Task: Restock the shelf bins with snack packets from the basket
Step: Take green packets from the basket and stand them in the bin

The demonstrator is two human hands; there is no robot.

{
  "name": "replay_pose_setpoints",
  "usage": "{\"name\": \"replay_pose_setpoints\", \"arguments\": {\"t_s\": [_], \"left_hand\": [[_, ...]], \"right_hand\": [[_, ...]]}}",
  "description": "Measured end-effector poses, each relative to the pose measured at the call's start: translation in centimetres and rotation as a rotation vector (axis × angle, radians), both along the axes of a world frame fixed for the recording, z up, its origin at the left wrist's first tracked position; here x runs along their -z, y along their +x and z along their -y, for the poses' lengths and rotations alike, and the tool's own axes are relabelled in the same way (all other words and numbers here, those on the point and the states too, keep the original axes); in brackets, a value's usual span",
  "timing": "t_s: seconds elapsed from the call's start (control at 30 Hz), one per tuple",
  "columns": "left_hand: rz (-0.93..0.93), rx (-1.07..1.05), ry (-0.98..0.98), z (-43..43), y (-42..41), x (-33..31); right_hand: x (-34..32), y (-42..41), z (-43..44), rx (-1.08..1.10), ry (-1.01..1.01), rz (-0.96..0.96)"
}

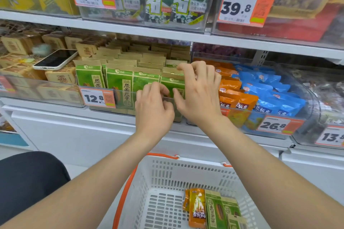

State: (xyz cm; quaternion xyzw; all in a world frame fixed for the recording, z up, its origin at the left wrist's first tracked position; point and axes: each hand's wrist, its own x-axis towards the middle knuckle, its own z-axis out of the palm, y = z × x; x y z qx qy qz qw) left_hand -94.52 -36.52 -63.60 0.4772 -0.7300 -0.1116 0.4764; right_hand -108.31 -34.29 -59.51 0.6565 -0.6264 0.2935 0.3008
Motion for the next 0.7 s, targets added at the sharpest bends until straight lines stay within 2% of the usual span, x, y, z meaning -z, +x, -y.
{"name": "replay_pose_setpoints", "arguments": {"t_s": [0.1, 0.17, 0.27, 0.37, 0.53, 0.6, 0.7], "left_hand": [[0.078, 0.057, -0.029, -1.0, -0.2, 1.5], [0.148, 0.108, 0.069, -1.7, -0.4, 3.0], [0.407, 0.185, 0.284, -3.1, -1.1, 5.7], [0.717, 0.331, 0.425, -4.9, -2.0, 7.8], [1.033, 0.595, 0.425, -8.0, -3.7, 10.4], [1.137, 0.7, 0.429, -8.7, -4.4, 11.3], [1.278, 0.823, 0.463, -9.6, -5.2, 12.2]], "right_hand": [[1.5, -0.8, -1.8, -0.129, -0.099, -0.088], [3.5, -1.6, -3.0, -0.213, -0.07, -0.206], [7.6, -3.1, -5.4, -0.256, 0.021, -0.275], [13.0, -5.0, -8.5, -0.213, 0.288, -0.306], [19.3, -6.9, -13.2, -0.098, 1.037, -0.532], [21.2, -7.6, -14.8, -0.081, 1.191, -0.611], [24.3, -8.4, -17.0, -0.075, 1.308, -0.775]]}}
